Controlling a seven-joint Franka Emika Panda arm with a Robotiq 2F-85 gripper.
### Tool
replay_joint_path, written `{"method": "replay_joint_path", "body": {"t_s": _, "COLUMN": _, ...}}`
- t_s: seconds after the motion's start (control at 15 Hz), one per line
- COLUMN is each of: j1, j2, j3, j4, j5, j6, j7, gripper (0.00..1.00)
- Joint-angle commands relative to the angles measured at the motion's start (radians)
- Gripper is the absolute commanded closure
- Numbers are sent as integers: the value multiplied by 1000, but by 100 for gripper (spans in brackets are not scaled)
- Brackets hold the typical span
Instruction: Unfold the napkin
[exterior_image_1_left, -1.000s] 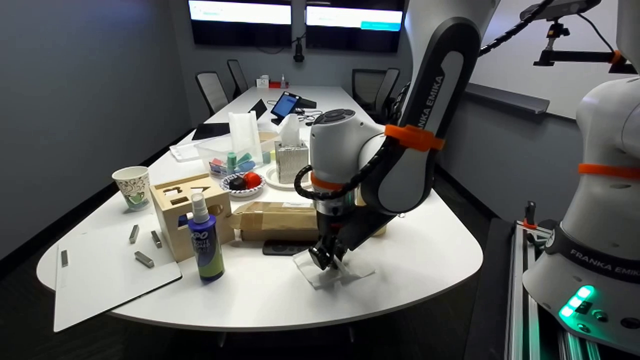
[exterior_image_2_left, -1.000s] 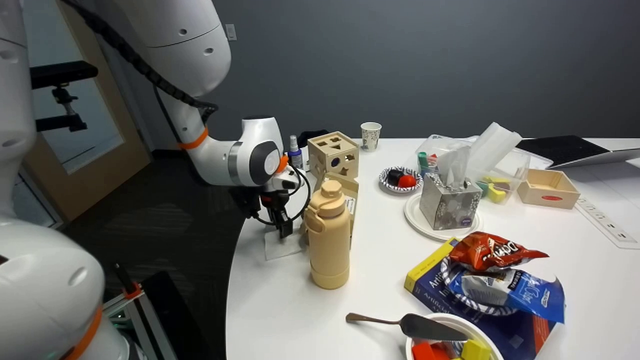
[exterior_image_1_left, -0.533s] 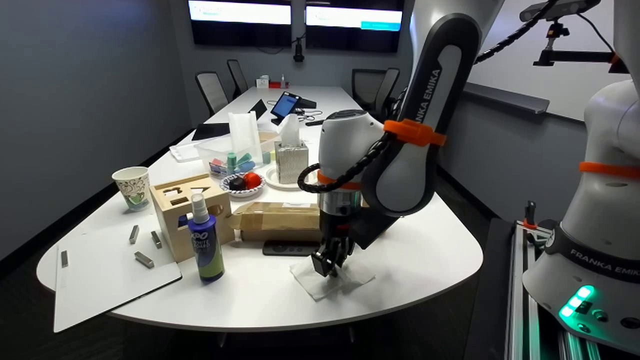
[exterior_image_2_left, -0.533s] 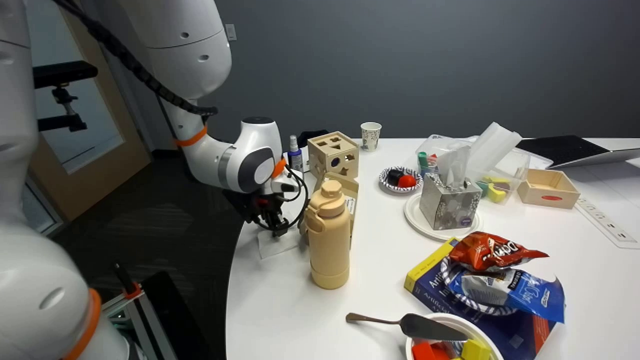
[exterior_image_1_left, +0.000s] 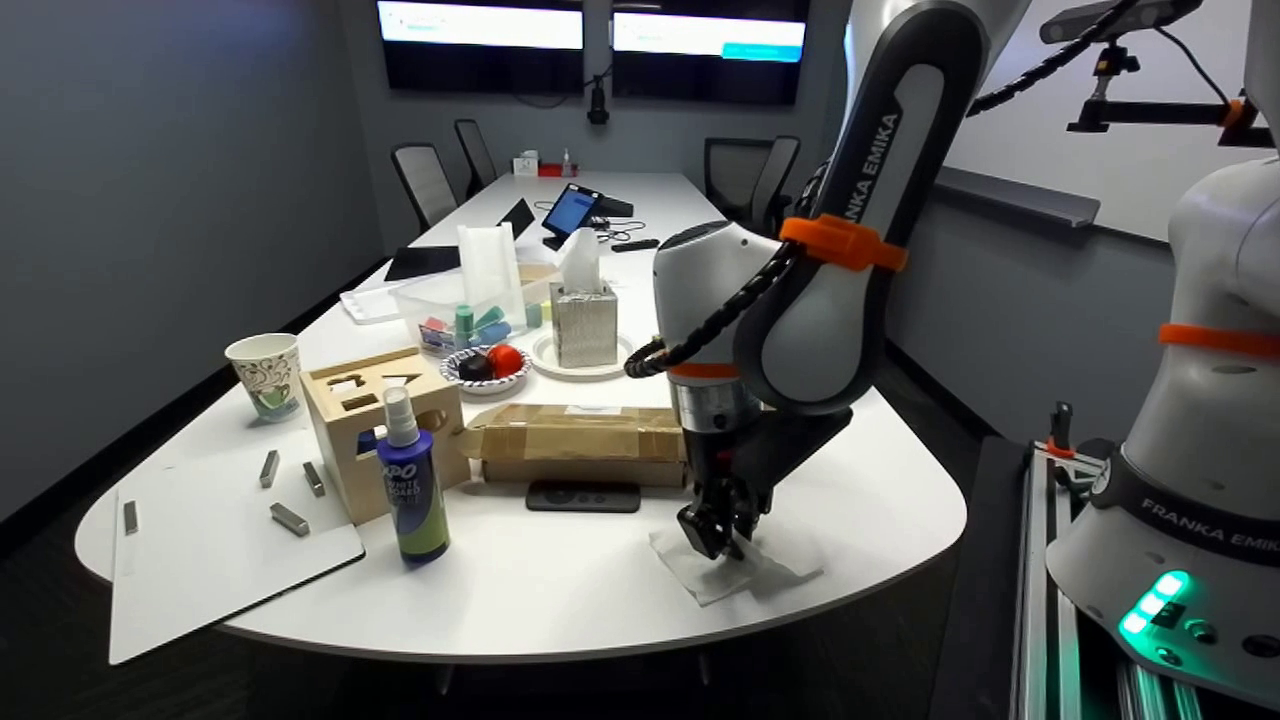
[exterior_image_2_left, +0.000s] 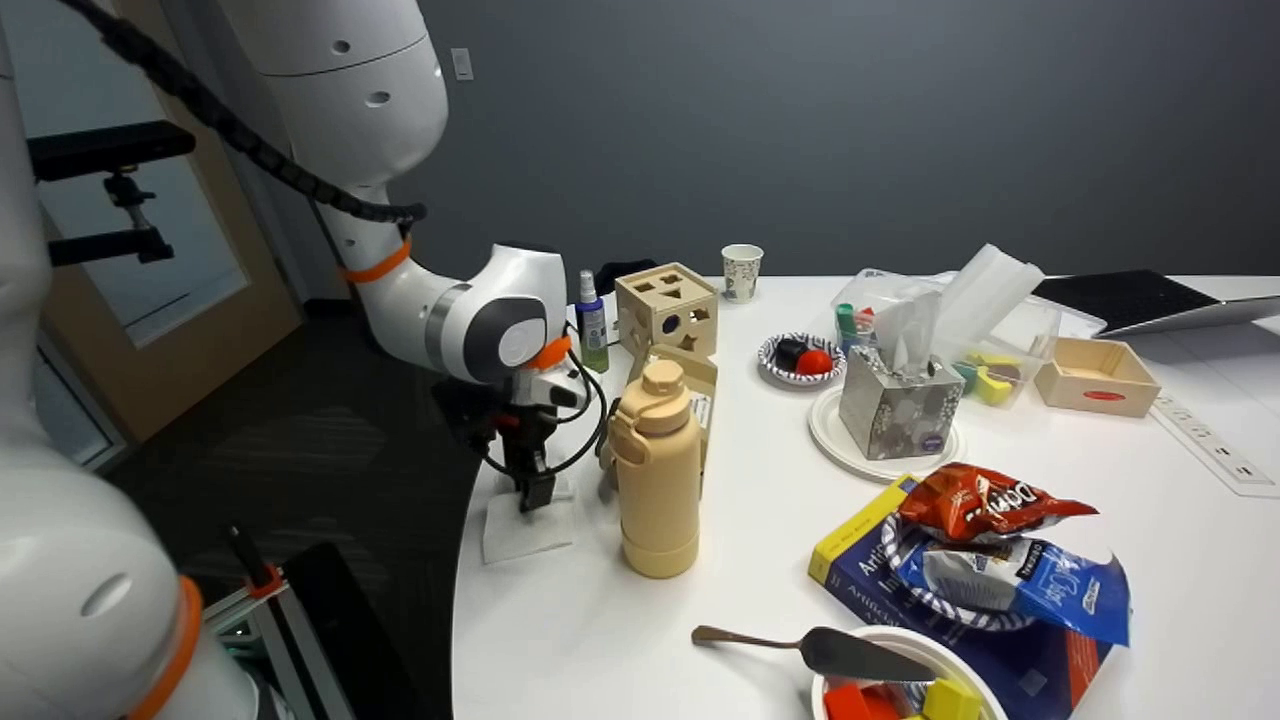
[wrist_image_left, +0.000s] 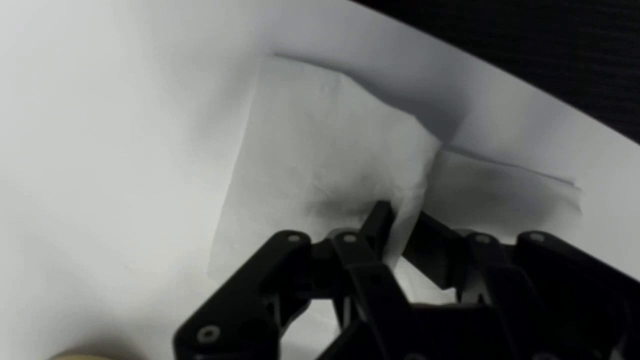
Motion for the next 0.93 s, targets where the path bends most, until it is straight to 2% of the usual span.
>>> {"method": "replay_joint_path", "body": {"t_s": 0.0, "j1": 3, "j2": -36, "j3": -35, "j4": -63, "j5": -4, "j6": -30, "j7": 83, "gripper": 97}}
{"method": "replay_joint_path", "body": {"t_s": 0.27, "j1": -2, "j2": -48, "j3": -70, "j4": -115, "j5": -29, "j6": 63, "j7": 150, "gripper": 97}}
{"method": "replay_joint_path", "body": {"t_s": 0.53, "j1": 21, "j2": -51, "j3": -135, "j4": -168, "j5": -108, "j6": 209, "j7": 232, "gripper": 97}}
{"method": "replay_joint_path", "body": {"t_s": 0.87, "j1": 65, "j2": -21, "j3": -169, "j4": -147, "j5": -151, "j6": 294, "j7": 224, "gripper": 97}}
